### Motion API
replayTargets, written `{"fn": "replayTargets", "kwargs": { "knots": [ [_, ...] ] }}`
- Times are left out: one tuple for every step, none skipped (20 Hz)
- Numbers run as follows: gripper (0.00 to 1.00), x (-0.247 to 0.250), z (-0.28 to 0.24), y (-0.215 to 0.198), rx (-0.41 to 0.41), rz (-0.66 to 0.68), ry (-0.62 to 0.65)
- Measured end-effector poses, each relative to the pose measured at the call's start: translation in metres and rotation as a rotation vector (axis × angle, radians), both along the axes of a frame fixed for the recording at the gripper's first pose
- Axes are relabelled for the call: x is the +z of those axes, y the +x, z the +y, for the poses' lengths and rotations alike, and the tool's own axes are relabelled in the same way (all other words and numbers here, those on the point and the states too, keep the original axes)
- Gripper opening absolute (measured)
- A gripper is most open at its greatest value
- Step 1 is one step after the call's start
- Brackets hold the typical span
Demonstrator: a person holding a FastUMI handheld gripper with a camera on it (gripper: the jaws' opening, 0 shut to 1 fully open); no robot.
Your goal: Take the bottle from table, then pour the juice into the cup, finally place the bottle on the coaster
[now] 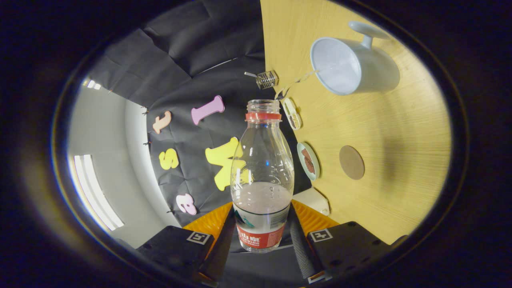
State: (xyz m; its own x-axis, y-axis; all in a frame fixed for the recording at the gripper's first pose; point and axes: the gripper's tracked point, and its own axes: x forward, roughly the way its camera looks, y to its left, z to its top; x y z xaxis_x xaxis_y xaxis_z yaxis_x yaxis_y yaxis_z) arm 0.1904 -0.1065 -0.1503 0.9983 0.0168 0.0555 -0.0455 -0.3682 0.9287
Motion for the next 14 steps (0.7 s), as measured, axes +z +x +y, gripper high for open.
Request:
{"fn": "replayTargets", "kwargs": {
  "knots": [
    [0.75, 0.002, 0.000, 0.000, -0.002, -0.005, 0.009],
    [0.75, 0.006, -0.001, 0.001, -0.001, -0.012, 0.014],
    [0.75, 0.007, 0.000, 0.000, -0.001, -0.015, 0.018],
    [0.75, 0.007, -0.001, 0.000, -0.001, -0.017, 0.027],
    [0.75, 0.009, -0.002, 0.000, -0.004, -0.025, 0.039],
    [0.75, 0.011, -0.004, 0.000, -0.009, -0.029, 0.049],
    [0.75, 0.011, -0.004, -0.001, -0.011, -0.030, 0.052],
    [0.75, 0.012, -0.004, -0.002, -0.012, -0.030, 0.054],
    [0.75, 0.012, -0.003, -0.004, -0.011, -0.033, 0.058],
    [0.75, 0.014, -0.006, -0.003, -0.013, -0.034, 0.066],
    [0.75, 0.015, -0.007, -0.002, -0.013, -0.035, 0.075],
    [0.75, 0.017, -0.007, -0.001, -0.013, -0.036, 0.084],
    [0.75, 0.018, -0.007, 0.000, -0.015, -0.035, 0.093],
    [0.75, 0.018, -0.009, 0.001, -0.018, -0.034, 0.106]
  ]
}}
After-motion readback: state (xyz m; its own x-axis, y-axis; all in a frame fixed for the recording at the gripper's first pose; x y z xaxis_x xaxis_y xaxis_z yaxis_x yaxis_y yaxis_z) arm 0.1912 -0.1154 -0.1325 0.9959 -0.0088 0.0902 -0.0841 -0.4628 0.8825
